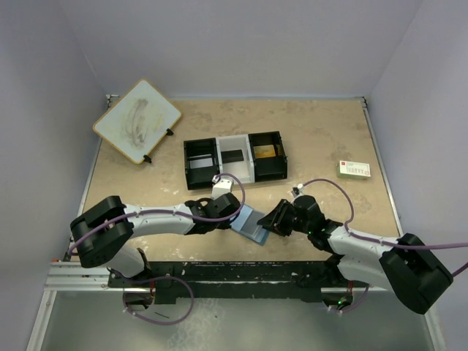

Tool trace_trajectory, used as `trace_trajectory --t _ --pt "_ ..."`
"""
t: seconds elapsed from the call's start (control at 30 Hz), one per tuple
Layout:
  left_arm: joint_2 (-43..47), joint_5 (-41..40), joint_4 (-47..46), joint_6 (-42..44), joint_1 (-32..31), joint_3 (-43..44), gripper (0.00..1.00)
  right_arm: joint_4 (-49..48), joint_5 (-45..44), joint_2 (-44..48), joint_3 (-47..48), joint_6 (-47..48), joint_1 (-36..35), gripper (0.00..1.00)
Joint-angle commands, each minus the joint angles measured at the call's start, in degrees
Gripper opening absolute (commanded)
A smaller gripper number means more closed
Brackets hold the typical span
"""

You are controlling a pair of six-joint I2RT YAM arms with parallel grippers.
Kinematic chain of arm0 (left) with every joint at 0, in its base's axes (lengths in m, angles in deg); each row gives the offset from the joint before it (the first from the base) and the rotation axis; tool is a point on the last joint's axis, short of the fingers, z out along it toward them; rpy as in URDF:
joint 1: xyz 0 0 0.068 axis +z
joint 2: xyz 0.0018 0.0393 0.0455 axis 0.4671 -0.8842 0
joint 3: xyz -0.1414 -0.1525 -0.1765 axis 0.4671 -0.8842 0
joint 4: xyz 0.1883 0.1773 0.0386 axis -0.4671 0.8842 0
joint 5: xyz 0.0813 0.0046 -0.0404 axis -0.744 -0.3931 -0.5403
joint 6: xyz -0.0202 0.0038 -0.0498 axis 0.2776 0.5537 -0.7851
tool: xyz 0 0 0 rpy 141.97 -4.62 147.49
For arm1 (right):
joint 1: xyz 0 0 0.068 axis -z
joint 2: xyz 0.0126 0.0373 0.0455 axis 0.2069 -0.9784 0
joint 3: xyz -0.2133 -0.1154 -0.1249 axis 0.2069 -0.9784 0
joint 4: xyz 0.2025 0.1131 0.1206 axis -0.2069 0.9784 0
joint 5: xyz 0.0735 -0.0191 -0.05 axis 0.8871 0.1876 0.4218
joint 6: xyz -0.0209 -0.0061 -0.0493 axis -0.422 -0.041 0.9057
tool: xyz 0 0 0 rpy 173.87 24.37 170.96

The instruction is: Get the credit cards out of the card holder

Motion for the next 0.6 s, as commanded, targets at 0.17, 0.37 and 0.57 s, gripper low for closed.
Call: trace_trajectory --t 0.17,0.37,0.57 --pt "0.0 2.7 -3.1 -0.7 -0.3 0.5 0.18 2.0 -2.0 0.4 3.4 1.7 -0.2 0.43" --pt "-0.1 3.0 -3.0 -0.8 -0.3 0.5 0.17 3.4 -1.5 -0.2 5.7 3.8 -0.2 0.47" --pt "-0.2 3.3 -3.2 -1.0 -0.3 0.6 0.16 2.2 -0.7 0.5 5.9 4.4 -0.2 0.48"
